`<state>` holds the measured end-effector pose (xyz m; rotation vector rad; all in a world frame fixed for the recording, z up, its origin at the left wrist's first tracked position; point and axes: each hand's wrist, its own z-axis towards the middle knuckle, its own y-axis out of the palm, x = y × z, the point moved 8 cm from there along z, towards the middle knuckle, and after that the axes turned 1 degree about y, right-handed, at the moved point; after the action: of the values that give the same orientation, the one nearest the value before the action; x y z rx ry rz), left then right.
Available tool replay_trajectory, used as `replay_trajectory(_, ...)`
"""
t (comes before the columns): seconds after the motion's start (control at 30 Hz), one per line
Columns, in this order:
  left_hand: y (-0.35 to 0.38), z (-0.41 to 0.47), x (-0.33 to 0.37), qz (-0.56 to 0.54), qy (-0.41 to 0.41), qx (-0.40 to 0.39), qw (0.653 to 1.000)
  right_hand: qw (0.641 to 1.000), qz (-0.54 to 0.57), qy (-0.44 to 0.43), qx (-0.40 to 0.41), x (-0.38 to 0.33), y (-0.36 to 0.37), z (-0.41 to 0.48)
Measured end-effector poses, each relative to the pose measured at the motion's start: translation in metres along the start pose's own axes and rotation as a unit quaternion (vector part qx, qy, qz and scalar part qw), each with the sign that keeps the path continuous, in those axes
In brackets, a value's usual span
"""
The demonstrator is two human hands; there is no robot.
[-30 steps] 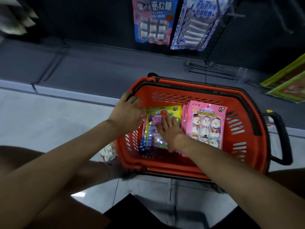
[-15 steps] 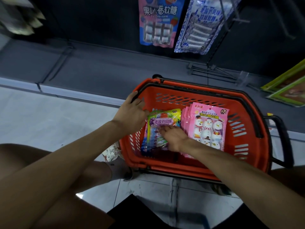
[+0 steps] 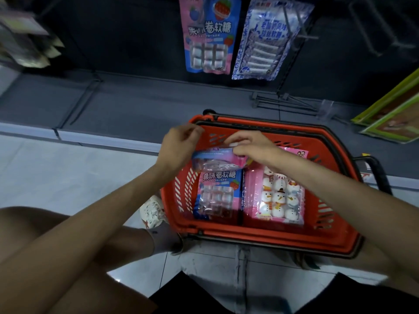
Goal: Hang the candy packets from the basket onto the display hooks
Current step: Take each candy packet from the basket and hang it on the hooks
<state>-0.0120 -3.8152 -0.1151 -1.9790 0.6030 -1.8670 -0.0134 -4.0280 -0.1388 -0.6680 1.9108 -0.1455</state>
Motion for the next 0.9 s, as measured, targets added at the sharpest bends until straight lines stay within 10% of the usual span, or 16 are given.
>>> replay_trajectory(0.3,0.003,-0.022,0.012,-0.109,-0.246,-0.065,0.961,0.976,0.213,0.035,0.021,-0.007,-0.055,-0.031)
replay_trajectory(0.57,0.054,-0.049,0.050,-0.414,-0.379,-0.236,0.794,0.998,0.037,-0.053,-0.001,-0.017,-0.058,-0.081)
replay_trajectory(0.9,0.065,-0.043,0.045,-0.139,-0.283,-0.230,0.921,0.996,-0.061,-0.053,-0.023,0.019,-0.017,-0.103)
